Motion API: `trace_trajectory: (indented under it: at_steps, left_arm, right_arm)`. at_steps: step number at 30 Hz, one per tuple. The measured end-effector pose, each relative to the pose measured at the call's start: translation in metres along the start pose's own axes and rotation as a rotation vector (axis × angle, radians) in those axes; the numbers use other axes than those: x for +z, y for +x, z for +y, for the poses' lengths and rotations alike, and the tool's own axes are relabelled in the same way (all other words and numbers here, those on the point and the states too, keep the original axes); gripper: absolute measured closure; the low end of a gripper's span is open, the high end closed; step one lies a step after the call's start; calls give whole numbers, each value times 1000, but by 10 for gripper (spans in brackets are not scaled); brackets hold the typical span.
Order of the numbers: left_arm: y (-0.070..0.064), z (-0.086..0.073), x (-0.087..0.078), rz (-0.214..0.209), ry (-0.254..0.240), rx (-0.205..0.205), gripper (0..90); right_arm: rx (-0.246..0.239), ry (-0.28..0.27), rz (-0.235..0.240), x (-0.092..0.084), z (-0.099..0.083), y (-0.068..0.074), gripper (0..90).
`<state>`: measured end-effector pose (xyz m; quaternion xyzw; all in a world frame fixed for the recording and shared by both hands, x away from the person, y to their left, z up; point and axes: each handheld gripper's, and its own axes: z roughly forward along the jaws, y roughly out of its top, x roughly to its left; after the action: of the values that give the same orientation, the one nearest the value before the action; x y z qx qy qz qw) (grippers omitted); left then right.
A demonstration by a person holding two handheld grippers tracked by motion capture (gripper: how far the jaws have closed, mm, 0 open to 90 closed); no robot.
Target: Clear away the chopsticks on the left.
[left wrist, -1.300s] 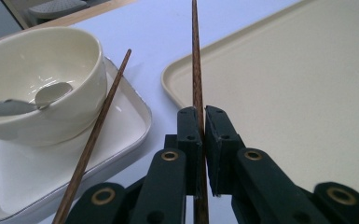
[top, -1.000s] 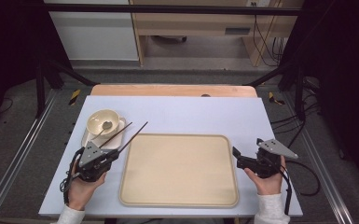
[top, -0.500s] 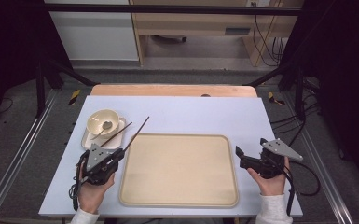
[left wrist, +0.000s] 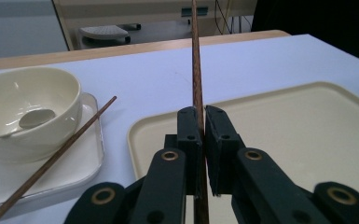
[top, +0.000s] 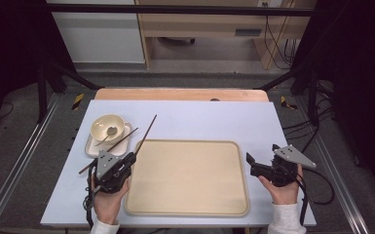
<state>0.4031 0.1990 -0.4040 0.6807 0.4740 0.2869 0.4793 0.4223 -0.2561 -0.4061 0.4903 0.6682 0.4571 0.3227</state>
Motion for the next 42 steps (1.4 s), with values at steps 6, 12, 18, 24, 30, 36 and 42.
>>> trace_trajectory:
  at_steps: [6, 12, 18, 24, 30, 36, 42]
  left_arm:
    - [-13, -10, 4, 63, -18, -63, 849]
    - [-17, -20, 10, 96, -9, -103, 850]
    - [-22, -34, 11, 143, -8, -158, 849]
    - [-20, -48, 11, 176, 22, -182, 849]
    - [-21, -56, 9, 189, 33, -177, 849]
    - [-19, -64, 11, 199, 50, -185, 849]
    - [-16, -69, 15, 204, 73, -192, 849]
  right_arm:
    - [2, -3, 2, 0, 0, 1, 53]
    - [-1, -5, 4, 0, 1, 1, 53]
    - [2, -2, 9, 0, 1, 1, 54]
    - [-2, 1, 13, 1, 0, 2, 54]
    - [-5, 6, 13, 3, -1, 3, 54]
    - [-5, 13, 11, 4, -1, 3, 54]
    - [-3, 11, 11, 5, -2, 3, 54]
